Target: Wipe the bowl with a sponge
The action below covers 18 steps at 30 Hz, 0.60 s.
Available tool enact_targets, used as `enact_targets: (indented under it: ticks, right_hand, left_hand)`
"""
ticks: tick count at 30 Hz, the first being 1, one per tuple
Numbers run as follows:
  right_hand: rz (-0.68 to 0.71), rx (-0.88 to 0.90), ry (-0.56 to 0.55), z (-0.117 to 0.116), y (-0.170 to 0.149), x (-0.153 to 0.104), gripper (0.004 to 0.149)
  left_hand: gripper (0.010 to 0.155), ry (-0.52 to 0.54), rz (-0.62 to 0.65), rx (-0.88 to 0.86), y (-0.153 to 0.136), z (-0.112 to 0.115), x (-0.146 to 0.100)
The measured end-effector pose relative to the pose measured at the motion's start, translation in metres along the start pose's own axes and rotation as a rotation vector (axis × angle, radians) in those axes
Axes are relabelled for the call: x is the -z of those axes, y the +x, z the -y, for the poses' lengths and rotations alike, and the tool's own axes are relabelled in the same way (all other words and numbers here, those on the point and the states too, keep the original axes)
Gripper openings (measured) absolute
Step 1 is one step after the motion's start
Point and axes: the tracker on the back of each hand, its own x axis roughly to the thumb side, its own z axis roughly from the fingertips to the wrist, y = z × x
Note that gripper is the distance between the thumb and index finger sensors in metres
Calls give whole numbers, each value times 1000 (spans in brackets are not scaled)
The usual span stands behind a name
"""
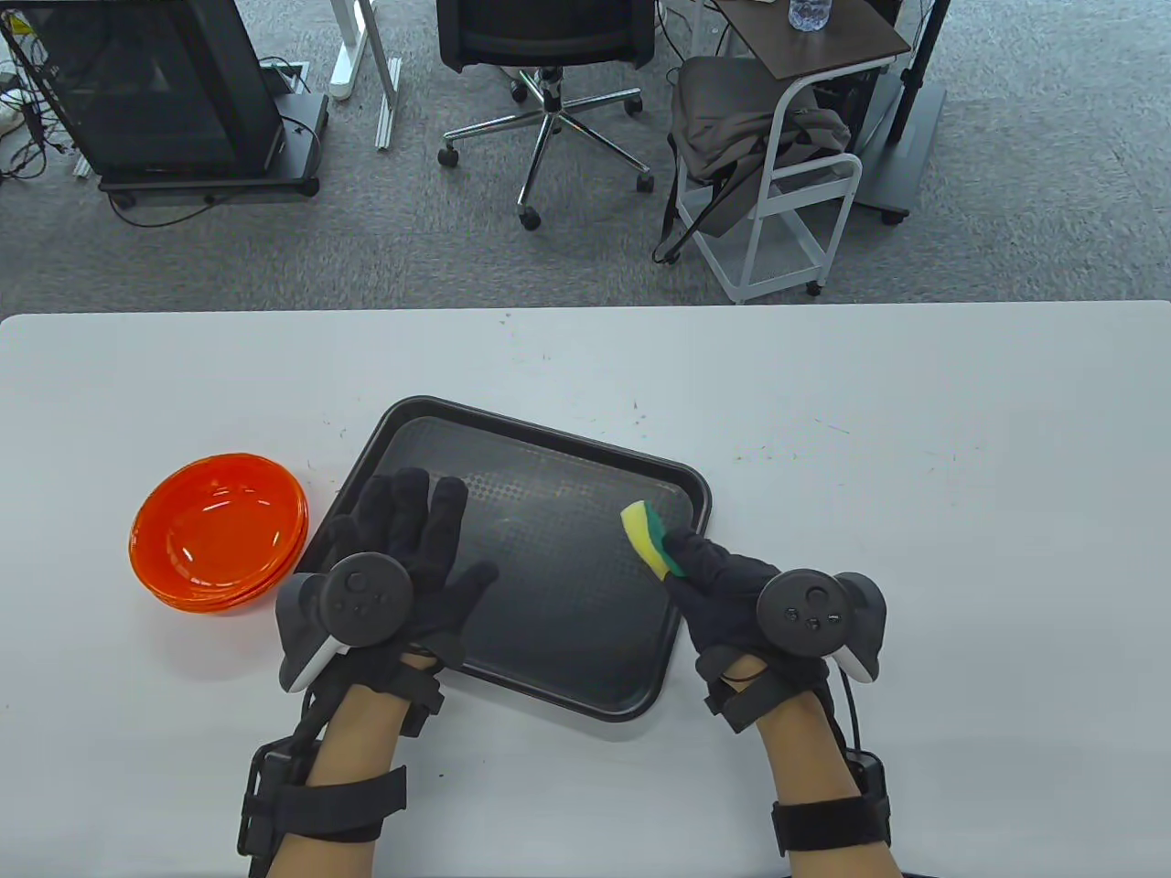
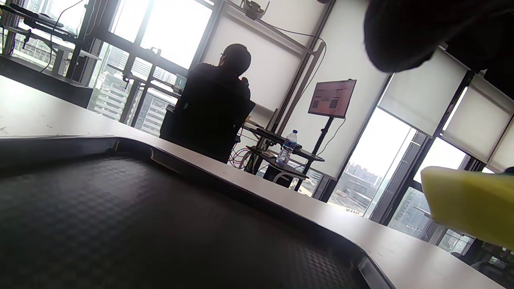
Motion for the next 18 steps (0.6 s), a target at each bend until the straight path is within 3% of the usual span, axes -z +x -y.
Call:
enact_targets:
  ticks: [3,5,13,18]
  right_hand:
    - [-67,-288,43,5,-15,-1,48]
    - [-113,-376,75,4,-23,-2,48]
    - [-324,-557,264,-18,-66,-9,46]
    - [-466,-458,468,-29,-79,-13,53]
  left_hand:
    - [80,-2,4,-10,0,1,0]
    - [80,-3,7,-10,0,1,0]
    - [79,5,14,-20,0,-1,-2]
    - [77,4,7,-43,-3,-2,-3]
